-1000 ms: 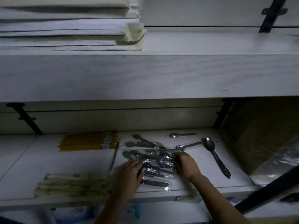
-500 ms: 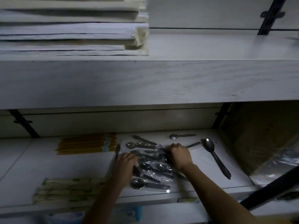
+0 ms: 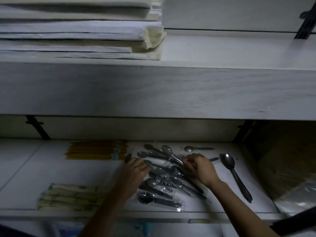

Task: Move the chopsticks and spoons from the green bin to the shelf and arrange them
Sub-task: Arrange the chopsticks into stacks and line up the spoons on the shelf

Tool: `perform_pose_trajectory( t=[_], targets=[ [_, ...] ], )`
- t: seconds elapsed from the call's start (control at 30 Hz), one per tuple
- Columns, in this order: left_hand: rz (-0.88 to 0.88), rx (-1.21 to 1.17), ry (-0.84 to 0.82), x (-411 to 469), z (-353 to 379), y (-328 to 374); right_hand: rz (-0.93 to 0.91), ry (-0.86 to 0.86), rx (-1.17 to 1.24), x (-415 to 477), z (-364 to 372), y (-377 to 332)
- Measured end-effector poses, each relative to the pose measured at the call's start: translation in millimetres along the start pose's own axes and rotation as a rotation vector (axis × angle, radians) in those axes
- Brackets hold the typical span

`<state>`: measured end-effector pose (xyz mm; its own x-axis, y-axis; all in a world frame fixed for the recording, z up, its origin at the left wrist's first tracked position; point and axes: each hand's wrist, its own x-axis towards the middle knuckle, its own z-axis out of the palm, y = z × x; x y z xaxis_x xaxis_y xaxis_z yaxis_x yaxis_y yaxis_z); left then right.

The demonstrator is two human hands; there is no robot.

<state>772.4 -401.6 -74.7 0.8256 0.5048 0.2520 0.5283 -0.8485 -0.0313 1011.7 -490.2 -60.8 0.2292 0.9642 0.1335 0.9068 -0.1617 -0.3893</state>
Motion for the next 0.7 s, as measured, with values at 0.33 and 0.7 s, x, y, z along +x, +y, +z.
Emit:
perform_pose_trajectory(
  t=[0.33, 0.7],
  targets=[
    [-0.177, -0.398, -0.138, -0.9, 0.5, 39.0, -0.062, -0.149, -0.067, -7.4, 5.6, -15.5],
    [-0.715, -0.284, 0.082, -15.6, 15.3, -9.4, -0.095, -0.054, -0.105, -62.6, 11.9, -2.5]
  ],
)
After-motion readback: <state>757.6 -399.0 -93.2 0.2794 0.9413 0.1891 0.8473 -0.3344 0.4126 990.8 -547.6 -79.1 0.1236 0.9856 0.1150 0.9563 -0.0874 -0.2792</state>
